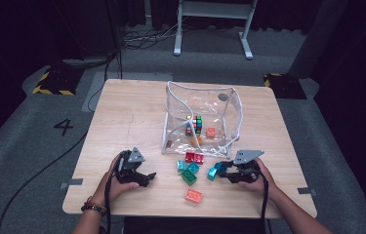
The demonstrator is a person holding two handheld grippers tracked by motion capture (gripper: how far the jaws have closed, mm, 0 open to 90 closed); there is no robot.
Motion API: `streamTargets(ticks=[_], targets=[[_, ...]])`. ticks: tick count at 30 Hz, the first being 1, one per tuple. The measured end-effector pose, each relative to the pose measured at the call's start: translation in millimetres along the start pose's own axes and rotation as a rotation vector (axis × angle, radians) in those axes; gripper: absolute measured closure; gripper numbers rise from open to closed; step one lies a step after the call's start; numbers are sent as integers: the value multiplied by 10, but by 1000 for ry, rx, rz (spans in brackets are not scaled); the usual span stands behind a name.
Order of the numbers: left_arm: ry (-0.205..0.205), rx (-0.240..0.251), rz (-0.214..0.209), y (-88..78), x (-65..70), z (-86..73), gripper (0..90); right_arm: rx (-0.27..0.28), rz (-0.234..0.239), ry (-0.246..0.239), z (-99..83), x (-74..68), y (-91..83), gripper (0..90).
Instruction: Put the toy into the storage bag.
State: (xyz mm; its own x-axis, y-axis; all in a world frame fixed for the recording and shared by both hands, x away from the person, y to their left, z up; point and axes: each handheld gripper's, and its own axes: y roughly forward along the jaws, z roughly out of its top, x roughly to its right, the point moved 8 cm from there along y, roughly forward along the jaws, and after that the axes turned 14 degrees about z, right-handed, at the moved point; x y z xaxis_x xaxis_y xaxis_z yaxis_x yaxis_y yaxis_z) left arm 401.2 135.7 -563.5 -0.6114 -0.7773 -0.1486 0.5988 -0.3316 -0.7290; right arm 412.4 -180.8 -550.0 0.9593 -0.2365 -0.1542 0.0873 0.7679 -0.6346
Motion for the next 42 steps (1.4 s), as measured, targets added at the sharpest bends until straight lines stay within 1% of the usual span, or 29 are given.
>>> streamTargets(ticks=[5,6,11,13,15,16,17,18,19,20,21,22,27,33,35,36,37,40,42], targets=[[0,0,0,0,0,0,96,-15,18,7,-40,1,9,568],[0,0,0,0,0,0,95,-19,15,2,-48,9,-2,569],[0,0,0,0,0,0,95,-19,15,10,-87,42,-68,592],[0,0,0,0,0,0,95,-26,5,7,-93,44,-82,593],[0,0,0,0,0,0,95,-23,10,7,-84,37,-104,593],[0,0,0,0,0,0,95,-18,6,1,-78,41,-116,593],[0,0,0,0,0,0,96,-20,3,5,-77,39,-137,594],[-1,0,0,0,1,0,96,-20,3,-6,-72,45,-160,594],[-1,0,0,0,1,0,95,-12,4,-2,-66,41,-180,594],[0,0,0,0,0,0,95,-9,3,-2,-62,39,-208,594],[0,0,0,0,0,0,96,-2,-5,-18,-51,52,-238,594],[-1,0,0,0,1,0,95,-1,-8,-4,-50,51,-273,593],[0,0,0,0,0,0,95,31,-31,1,-17,110,-452,594],[0,0,0,0,0,0,95,55,-79,-1,13,193,-672,594],[0,0,0,0,0,0,96,59,-86,8,15,220,-747,594],[-2,0,-6,1,5,0,95,59,-97,8,16,246,-791,594],[-1,0,1,0,0,0,96,63,-105,11,17,269,-828,594],[-1,0,0,0,1,0,96,67,-132,20,23,330,-940,594],[-1,0,0,0,1,0,95,92,-151,28,53,367,-1031,594]])
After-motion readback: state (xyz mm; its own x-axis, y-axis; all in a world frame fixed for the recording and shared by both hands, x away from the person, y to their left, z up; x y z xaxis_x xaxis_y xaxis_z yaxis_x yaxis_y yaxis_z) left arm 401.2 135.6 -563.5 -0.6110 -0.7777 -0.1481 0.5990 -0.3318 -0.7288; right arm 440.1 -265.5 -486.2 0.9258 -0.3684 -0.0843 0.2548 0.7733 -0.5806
